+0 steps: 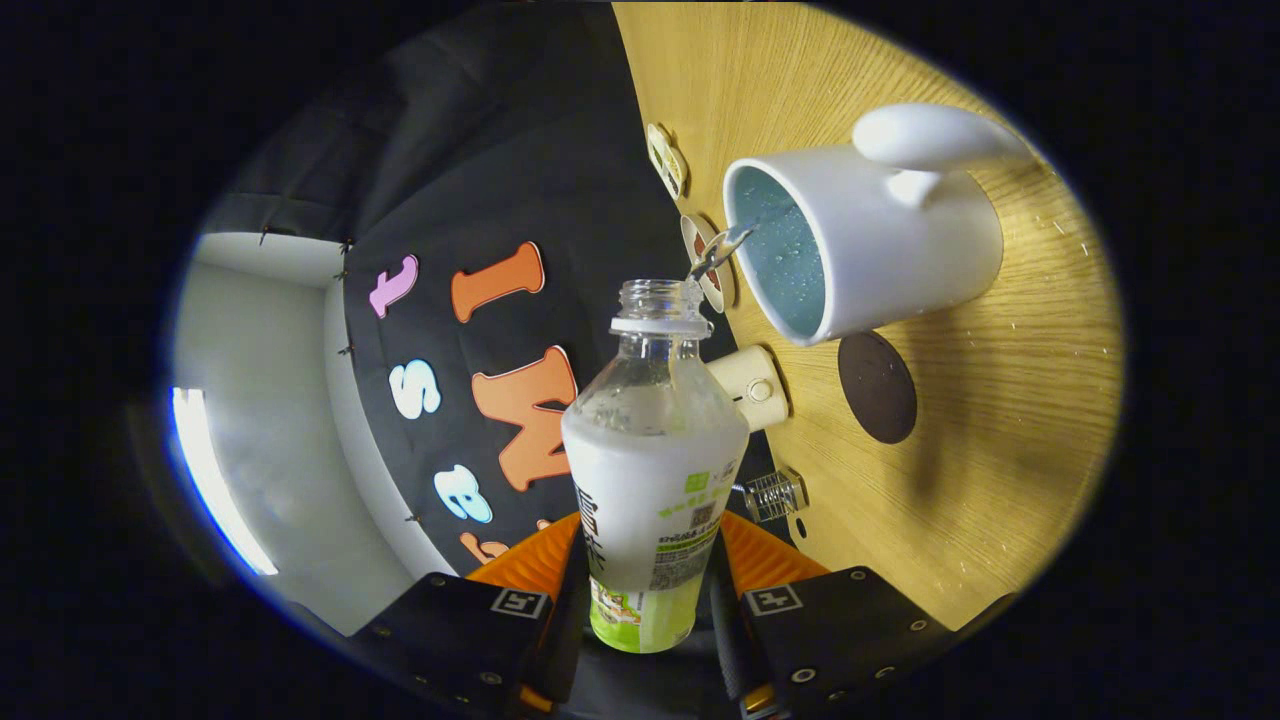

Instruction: Take the bottle from table, then pour the juice into the cup, finally place the bottle on the coaster

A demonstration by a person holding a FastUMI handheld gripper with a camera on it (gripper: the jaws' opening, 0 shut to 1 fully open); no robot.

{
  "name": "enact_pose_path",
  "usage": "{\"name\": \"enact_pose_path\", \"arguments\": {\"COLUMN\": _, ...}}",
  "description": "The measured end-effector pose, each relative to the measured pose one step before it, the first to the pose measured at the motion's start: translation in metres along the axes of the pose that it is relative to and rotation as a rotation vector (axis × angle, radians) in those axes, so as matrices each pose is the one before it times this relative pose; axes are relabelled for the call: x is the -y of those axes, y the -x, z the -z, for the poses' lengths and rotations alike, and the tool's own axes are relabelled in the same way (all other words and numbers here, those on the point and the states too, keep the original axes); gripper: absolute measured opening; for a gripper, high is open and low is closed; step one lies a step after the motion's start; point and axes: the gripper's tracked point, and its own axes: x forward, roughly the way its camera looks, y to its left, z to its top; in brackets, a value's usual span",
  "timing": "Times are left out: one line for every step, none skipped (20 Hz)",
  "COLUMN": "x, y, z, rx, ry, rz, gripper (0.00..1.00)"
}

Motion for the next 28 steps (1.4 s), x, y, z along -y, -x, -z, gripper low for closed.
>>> {"name": "enact_pose_path", "arguments": {"x": -0.00007, "y": 0.00072, "z": 0.00014, "rx": 0.00214, "ry": -0.00913, "rz": -0.00222, "gripper": 0.57}}
{"name": "enact_pose_path", "arguments": {"x": -0.00065, "y": -0.00106, "z": -0.00020, "rx": 0.00272, "ry": -0.00933, "rz": -0.00120, "gripper": 0.57}}
{"name": "enact_pose_path", "arguments": {"x": -0.00090, "y": 0.00093, "z": 0.00037, "rx": 0.00217, "ry": -0.00935, "rz": -0.00209, "gripper": 0.57}}
{"name": "enact_pose_path", "arguments": {"x": -0.00091, "y": -0.00069, "z": -0.00027, "rx": 0.00215, "ry": -0.00902, "rz": -0.00155, "gripper": 0.57}}
{"name": "enact_pose_path", "arguments": {"x": -0.00193, "y": 0.00034, "z": 0.00115, "rx": 0.00178, "ry": -0.00750, "rz": -0.00261, "gripper": 0.57}}
{"name": "enact_pose_path", "arguments": {"x": -0.00074, "y": -0.00043, "z": 0.00036, "rx": -0.00282, "ry": -0.00681, "rz": -0.00083, "gripper": 0.57}}
{"name": "enact_pose_path", "arguments": {"x": -0.00034, "y": 0.00125, "z": 0.00092, "rx": -0.00198, "ry": -0.01064, "rz": 0.00188, "gripper": 0.57}}
{"name": "enact_pose_path", "arguments": {"x": -0.00175, "y": 0.00073, "z": -0.00108, "rx": 0.00945, "ry": -0.01848, "rz": -0.00172, "gripper": 0.57}}
{"name": "enact_pose_path", "arguments": {"x": -0.00336, "y": -0.00080, "z": -0.00093, "rx": 0.00361, "ry": -0.01566, "rz": -0.00605, "gripper": 0.57}}
{"name": "enact_pose_path", "arguments": {"x": -0.00351, "y": -0.00099, "z": 0.00039, "rx": 0.00239, "ry": -0.01140, "rz": -0.00602, "gripper": 0.57}}
{"name": "enact_pose_path", "arguments": {"x": -0.00182, "y": -0.00079, "z": 0.00014, "rx": 0.00085, "ry": -0.00799, "rz": -0.00495, "gripper": 0.57}}
{"name": "enact_pose_path", "arguments": {"x": -0.00259, "y": -0.00030, "z": 0.00137, "rx": 0.00116, "ry": -0.00690, "rz": -0.00551, "gripper": 0.57}}
{"name": "enact_pose_path", "arguments": {"x": -0.00256, "y": -0.00158, "z": -0.00033, "rx": 0.00353, "ry": -0.01036, "rz": -0.00768, "gripper": 0.57}}
{"name": "enact_pose_path", "arguments": {"x": -0.00121, "y": 0.00014, "z": -0.00290, "rx": 0.00454, "ry": -0.01218, "rz": -0.00772, "gripper": 0.57}}
{"name": "enact_pose_path", "arguments": {"x": -0.00169, "y": -0.00183, "z": -0.00097, "rx": 0.00221, "ry": -0.01364, "rz": -0.00578, "gripper": 0.57}}
{"name": "enact_pose_path", "arguments": {"x": -0.00436, "y": 0.00028, "z": 0.00044, "rx": 0.00352, "ry": -0.01354, "rz": -0.00497, "gripper": 0.57}}
{"name": "enact_pose_path", "arguments": {"x": -0.00146, "y": -0.00042, "z": -0.00076, "rx": 0.00309, "ry": -0.01180, "rz": -0.00204, "gripper": 0.57}}
{"name": "enact_pose_path", "arguments": {"x": -0.00184, "y": 0.00036, "z": 0.00016, "rx": 0.00092, "ry": -0.01073, "rz": -0.00026, "gripper": 0.57}}
{"name": "enact_pose_path", "arguments": {"x": -0.00006, "y": 0.00015, "z": -0.00094, "rx": -0.00059, "ry": -0.01104, "rz": 0.00136, "gripper": 0.57}}
{"name": "enact_pose_path", "arguments": {"x": -0.00041, "y": 0.00073, "z": -0.00025, "rx": -0.00111, "ry": -0.01089, "rz": 0.00097, "gripper": 0.57}}
{"name": "enact_pose_path", "arguments": {"x": 0.00033, "y": -0.00038, "z": -0.00032, "rx": -0.00020, "ry": -0.01258, "rz": -0.00219, "gripper": 0.57}}
{"name": "enact_pose_path", "arguments": {"x": -0.00137, "y": 0.00009, "z": 0.00040, "rx": 0.00075, "ry": -0.01456, "rz": -0.00365, "gripper": 0.57}}
{"name": "enact_pose_path", "arguments": {"x": -0.00103, "y": -0.00019, "z": -0.00133, "rx": 0.00384, "ry": -0.01205, "rz": -0.00666, "gripper": 0.57}}
{"name": "enact_pose_path", "arguments": {"x": 0.00007, "y": -0.00020, "z": -0.00089, "rx": 0.00749, "ry": -0.01343, "rz": -0.01078, "gripper": 0.57}}
{"name": "enact_pose_path", "arguments": {"x": 0.00088, "y": -0.00024, "z": -0.00155, "rx": 0.00823, "ry": -0.01942, "rz": -0.00222, "gripper": 0.57}}
{"name": "enact_pose_path", "arguments": {"x": -0.00034, "y": 0.00016, "z": -0.00015, "rx": 0.00225, "ry": -0.01454, "rz": -0.00220, "gripper": 0.57}}
{"name": "enact_pose_path", "arguments": {"x": -0.00018, "y": -0.00031, "z": -0.00189, "rx": 0.00661, "ry": -0.01197, "rz": -0.00180, "gripper": 0.57}}
{"name": "enact_pose_path", "arguments": {"x": -0.00009, "y": 0.00140, "z": -0.00154, "rx": 0.00566, "ry": -0.01079, "rz": -0.00030, "gripper": 0.57}}
